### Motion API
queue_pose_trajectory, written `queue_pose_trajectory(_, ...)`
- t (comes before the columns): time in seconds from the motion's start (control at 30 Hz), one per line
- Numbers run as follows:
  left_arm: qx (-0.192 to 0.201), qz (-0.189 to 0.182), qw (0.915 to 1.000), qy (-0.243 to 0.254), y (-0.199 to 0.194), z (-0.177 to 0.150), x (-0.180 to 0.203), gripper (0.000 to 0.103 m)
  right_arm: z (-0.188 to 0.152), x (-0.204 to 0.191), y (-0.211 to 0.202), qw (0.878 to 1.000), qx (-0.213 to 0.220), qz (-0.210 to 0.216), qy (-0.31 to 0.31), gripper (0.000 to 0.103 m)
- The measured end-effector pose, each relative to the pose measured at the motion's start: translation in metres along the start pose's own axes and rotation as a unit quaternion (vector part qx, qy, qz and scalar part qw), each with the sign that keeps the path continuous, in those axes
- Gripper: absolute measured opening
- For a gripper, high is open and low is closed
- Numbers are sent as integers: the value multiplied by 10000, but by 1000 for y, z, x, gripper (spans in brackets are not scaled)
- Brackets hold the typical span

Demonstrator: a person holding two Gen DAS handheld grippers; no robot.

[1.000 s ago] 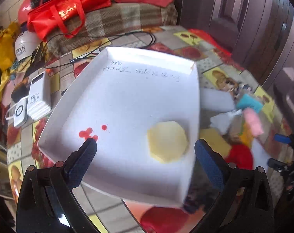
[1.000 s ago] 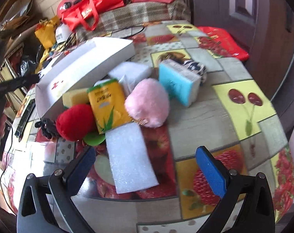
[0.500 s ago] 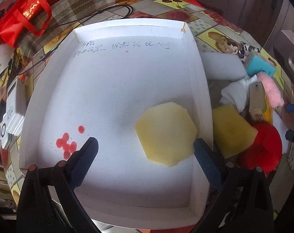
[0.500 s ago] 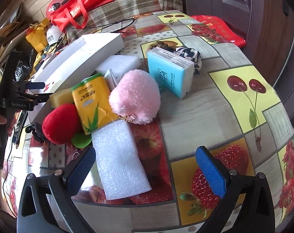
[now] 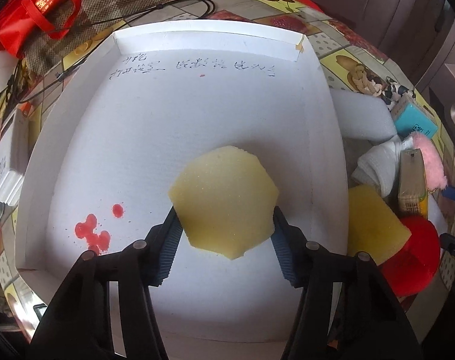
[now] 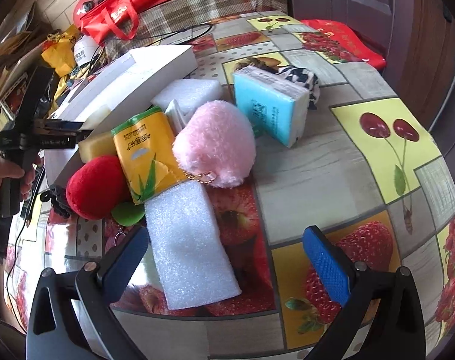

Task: Organize soft objects
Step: 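Grasp the yellow octagonal sponge inside the white box with the left gripper, then grasp the white foam block with the right gripper while the left lifts the yellow sponge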

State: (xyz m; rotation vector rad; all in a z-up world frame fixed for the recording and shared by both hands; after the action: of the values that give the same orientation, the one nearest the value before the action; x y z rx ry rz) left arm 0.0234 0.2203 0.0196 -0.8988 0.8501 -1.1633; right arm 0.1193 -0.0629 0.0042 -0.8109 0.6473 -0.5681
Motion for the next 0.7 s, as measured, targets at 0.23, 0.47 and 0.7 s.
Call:
queue_pose_trajectory(0.23,404,88,9987,-307,-17,-10,-8,52,-2,-21,12,9984,-17,-146,-548,86)
queue_pose_trajectory(0.47,992,330,9921,-692,-64,-23,-13,51,-13,-43,19,9896,32,-486,-1355,50)
queue_pose_trajectory(0.7,1459,782,9823,-883,-119,-40,15,52,-10,-34,-21,9925,371,-332,-1113,50)
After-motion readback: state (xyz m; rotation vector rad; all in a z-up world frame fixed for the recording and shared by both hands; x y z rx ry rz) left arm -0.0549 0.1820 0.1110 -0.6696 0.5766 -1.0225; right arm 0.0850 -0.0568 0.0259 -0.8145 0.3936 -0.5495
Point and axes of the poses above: each gripper's, at about its wrist camera, not at the fingertips, and y roughly the way its jaws point, x to its right, z to its top, the point moved 1 cm from there along y, roughly the way its jaws point, and after that the axes turned 10 degrees about y, right-handed, at the moved point
